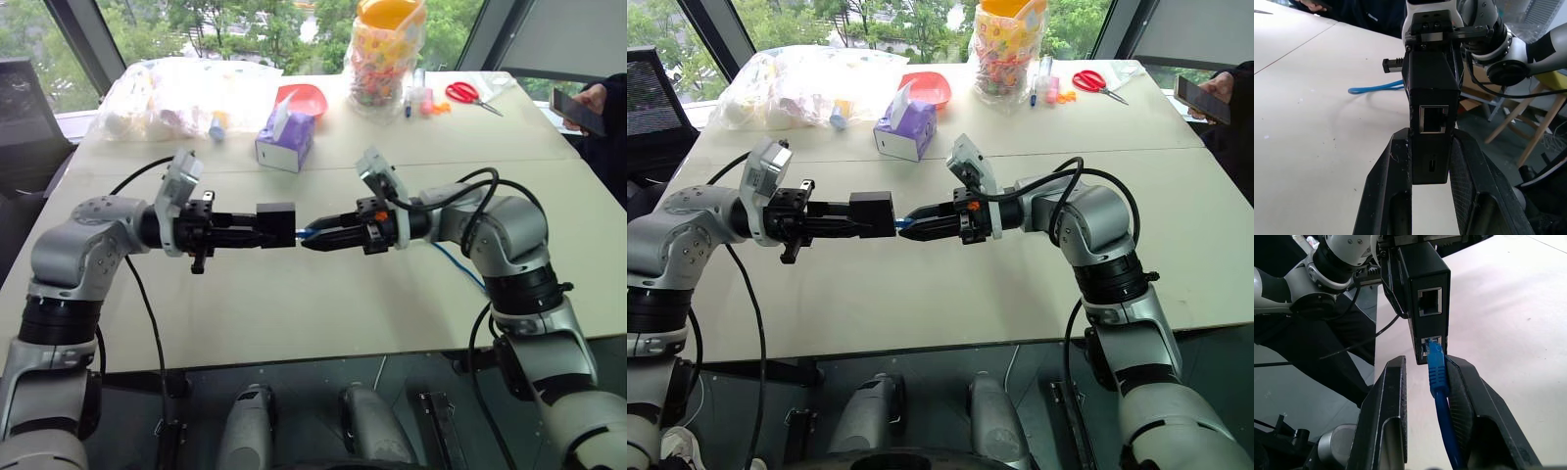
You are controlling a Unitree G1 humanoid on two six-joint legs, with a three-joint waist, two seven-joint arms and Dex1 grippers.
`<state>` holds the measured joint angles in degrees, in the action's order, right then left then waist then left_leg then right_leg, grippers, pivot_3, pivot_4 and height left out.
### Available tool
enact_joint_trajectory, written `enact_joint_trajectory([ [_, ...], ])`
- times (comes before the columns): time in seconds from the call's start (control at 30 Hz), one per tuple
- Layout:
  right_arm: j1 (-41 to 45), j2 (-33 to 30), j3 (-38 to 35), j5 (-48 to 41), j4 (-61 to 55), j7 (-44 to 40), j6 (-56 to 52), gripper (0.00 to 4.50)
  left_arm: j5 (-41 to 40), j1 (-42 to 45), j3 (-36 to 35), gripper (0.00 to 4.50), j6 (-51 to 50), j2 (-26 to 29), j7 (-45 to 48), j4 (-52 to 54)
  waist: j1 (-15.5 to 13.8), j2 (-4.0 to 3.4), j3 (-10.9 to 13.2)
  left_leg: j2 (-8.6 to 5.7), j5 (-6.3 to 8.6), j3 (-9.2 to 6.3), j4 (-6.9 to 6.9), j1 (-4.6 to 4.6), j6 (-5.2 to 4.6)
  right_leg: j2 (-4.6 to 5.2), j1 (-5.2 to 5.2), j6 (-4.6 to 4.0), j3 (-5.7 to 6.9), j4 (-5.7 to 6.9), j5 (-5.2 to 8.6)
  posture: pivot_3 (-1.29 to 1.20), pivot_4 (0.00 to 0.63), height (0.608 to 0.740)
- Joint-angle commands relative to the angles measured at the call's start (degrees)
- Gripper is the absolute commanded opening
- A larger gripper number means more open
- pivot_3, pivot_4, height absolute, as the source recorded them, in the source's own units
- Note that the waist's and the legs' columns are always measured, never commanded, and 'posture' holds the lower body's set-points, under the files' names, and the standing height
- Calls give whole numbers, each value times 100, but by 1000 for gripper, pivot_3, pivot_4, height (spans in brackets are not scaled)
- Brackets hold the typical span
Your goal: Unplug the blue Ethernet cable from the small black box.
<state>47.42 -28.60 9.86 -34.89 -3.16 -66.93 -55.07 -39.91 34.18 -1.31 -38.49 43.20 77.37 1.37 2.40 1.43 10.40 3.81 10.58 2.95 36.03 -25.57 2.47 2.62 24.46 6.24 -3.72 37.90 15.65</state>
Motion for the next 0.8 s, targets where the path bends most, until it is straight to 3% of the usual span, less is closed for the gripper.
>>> enact_joint_trajectory([
  [0.03,207,1,-26,-88,-133,-10,40,1199,-14,52,-126,477,85,36,-19,150,0,0,0,0,0,0,0,0,0,0,0,0,0,0,0,0,150,735],
  [0.23,241,25,9,-79,-105,13,36,1199,-33,23,-123,477,65,42,-25,195,0,0,0,0,0,0,0,0,0,0,0,0,0,0,0,0,150,735],
  [0.37,278,37,30,-84,-79,38,-3,48,-36,-13,-120,477,57,36,-43,239,0,0,0,0,0,0,0,-1,0,0,0,0,0,-1,0,0,150,735],
  [0.8,264,-2,36,-71,-48,41,-41,48,-45,-141,-108,477,35,89,-47,344,2,0,0,0,0,0,-1,-1,0,0,1,-1,0,-2,0,0,150,735],
])
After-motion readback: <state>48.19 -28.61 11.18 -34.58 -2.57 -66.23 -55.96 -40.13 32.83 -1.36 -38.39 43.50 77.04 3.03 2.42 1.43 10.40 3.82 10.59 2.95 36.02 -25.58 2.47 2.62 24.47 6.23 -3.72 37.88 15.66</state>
